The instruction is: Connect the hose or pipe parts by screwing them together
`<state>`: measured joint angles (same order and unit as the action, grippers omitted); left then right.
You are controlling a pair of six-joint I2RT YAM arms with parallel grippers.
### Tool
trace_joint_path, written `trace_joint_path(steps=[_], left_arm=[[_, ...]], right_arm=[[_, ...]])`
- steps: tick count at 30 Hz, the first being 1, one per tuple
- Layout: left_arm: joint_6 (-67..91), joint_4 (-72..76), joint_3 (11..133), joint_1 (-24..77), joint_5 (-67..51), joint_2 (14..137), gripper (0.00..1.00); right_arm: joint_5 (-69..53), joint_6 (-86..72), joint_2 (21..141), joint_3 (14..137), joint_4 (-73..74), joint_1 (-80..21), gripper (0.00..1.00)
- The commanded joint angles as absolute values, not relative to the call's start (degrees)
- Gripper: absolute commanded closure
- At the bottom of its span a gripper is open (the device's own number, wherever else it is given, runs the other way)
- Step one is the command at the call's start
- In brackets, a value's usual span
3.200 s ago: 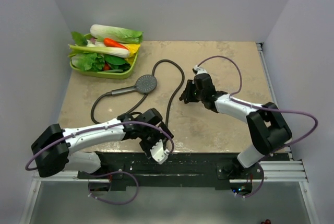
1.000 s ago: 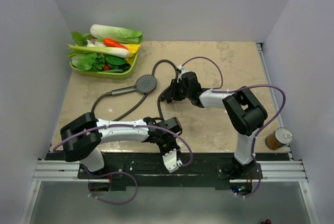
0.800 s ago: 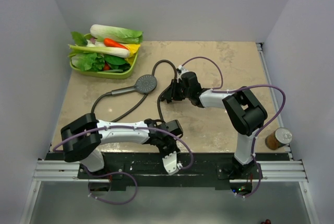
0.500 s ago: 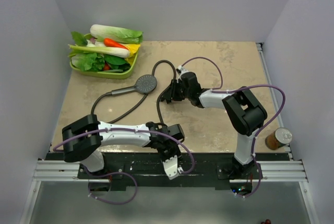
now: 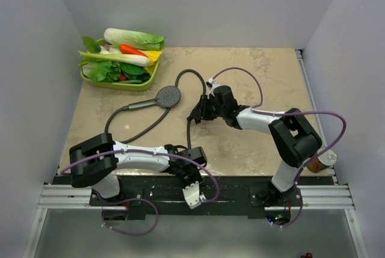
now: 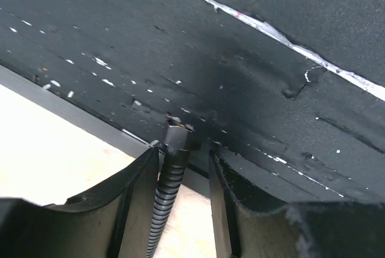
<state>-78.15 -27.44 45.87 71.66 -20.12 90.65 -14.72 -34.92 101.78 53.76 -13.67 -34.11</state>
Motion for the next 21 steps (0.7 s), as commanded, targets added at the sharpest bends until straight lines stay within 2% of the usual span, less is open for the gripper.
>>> trace_joint_path(steps=[1, 2, 3, 5, 8, 11, 15, 21], left_arm=[[-77.1, -22.4, 44.2, 71.5, -19.4, 88.3, 0.57], [-77.3, -22.2, 44.1, 71.5, -19.5, 88.3, 0.59], [-77.2, -22.1, 44.1, 71.5, -19.5, 88.4, 0.66], [-77.1, -21.6, 44.3, 71.5, -19.6, 88.4, 0.73], [-76.6, -21.4, 44.7, 71.5, -19.3, 88.5, 0.78], [-75.7, -20.9, 44.5, 71.5, -18.8, 88.2, 0.99], [-72.5, -18.9, 45.6, 70.1, -17.2, 87.1, 1.00], [-64.3, -23.4, 55.1, 64.0, -21.6, 86.9, 1.00]], right_arm=[[-18.7, -34.8, 95.7, 52.5, -15.8, -34.3, 1.00], [-22.0, -35.0, 95.9, 52.4, -17.2, -34.4, 1.00], [-23.7, -35.4, 96.3, 52.3, -18.0, -34.4, 1.00], [-26.2, -35.9, 98.0, 52.1, -19.4, -35.1, 1.00], [-26.5, -35.2, 98.5, 50.8, -19.2, -35.9, 1.00], [-24.6, -34.1, 97.8, 48.3, -18.0, -35.9, 1.00], [-22.9, -32.3, 98.1, 46.8, -16.3, -35.9, 1.00], [-22.5, -31.1, 103.3, 47.5, -16.5, -35.9, 1.00]])
